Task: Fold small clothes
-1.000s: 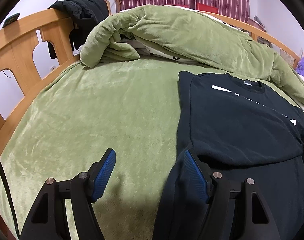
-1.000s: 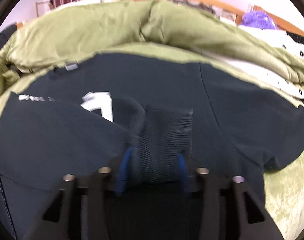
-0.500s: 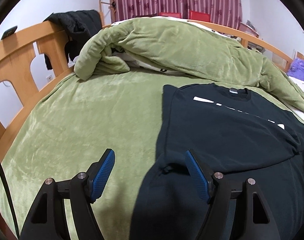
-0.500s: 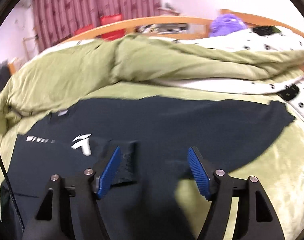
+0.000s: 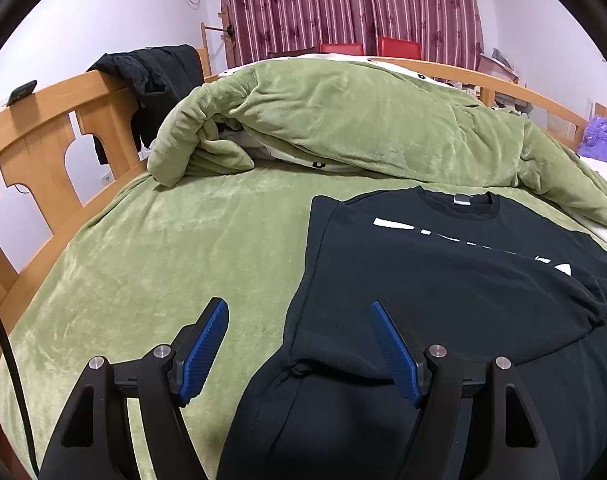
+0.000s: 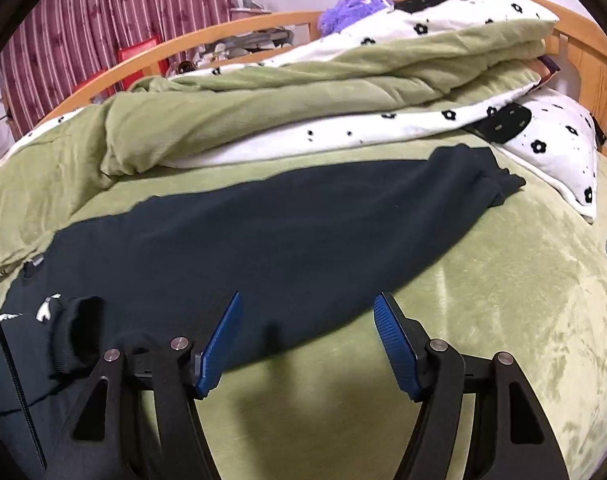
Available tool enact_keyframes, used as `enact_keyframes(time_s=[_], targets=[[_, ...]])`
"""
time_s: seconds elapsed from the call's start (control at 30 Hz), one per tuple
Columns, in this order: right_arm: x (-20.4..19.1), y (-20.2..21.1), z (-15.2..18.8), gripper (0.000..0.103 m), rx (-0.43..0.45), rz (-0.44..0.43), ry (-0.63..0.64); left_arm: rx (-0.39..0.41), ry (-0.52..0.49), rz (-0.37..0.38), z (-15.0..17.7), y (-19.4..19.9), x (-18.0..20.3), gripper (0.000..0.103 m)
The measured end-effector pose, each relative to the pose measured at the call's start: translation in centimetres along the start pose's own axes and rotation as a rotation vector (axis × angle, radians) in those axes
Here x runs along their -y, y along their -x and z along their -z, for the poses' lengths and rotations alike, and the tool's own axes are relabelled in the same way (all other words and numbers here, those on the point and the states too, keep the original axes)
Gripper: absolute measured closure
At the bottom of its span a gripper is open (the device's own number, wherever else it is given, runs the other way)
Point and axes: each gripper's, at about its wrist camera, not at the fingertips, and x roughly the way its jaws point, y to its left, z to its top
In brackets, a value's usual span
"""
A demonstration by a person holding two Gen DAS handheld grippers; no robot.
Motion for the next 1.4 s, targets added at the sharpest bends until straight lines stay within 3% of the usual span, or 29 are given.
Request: enact_keyframes(time_s=[0.27,0.4,0.47,0.5,0.53,0.6,0.77,0.9,1.07,1.27,1.4], targets=[[3.2,-5.0,0.3,0.035,-0.088,0.000,-0.099,-0.028,-0.038,-0.068,0.5,-2.4,0.8,0.031],[3.9,-5.9,-0.5,0.037,-0.076,-0.007,-0.150,-0.045,-0.038,-0.076,0.6,-3.4,1.1,0.031],[4.3,-6.3,-0.9,0.047,-0.064,0.002,-0.170,-0.048,-0.049,-0.079,0.7,-3.6,1.4,0.031],[4.5,-6.5,-0.9,0.058,-0.056,0.013,-0.178,-0.047,-0.060,-0.082,0.8,-3.6,1.6,0.031],[4.7,-6.6,-1.0,0.076,-0.046,0.021,-0.184,-0.046,-0.069,-0.085,0.9,-3.7,1.6,0.031],[5.2,-6.5,-1.2,0.096,-0.022,0.004,-0.207,-0.044,-0.083,-0.093,1.0,-3.6,1.8,0.031],[4.3,-3.7,-2.4,0.098,0.110,0.018,-0.210,-0.039,-0.046,-0.061,0.5,-2.8,1.5,0.031],[1.5,0.5,-3.4,0.098,0.236,0.035,-0.187,-0.012,-0.025,-0.019,0.1,-1.2,1.3,0.031],[-4.3,6.4,-4.6,0.098,0.335,-0.064,-0.122,0.035,-0.037,-0.009,-0.1,0.4,0.5,0.028],[-13.9,11.1,-2.8,0.098,0.341,-0.194,0.021,0.001,0.032,0.023,0.2,0.6,-2.6,0.028],[-22.5,13.3,0.3,0.098,0.317,-0.289,0.164,-0.033,0.100,0.065,0.5,0.4,-5.1,0.028]])
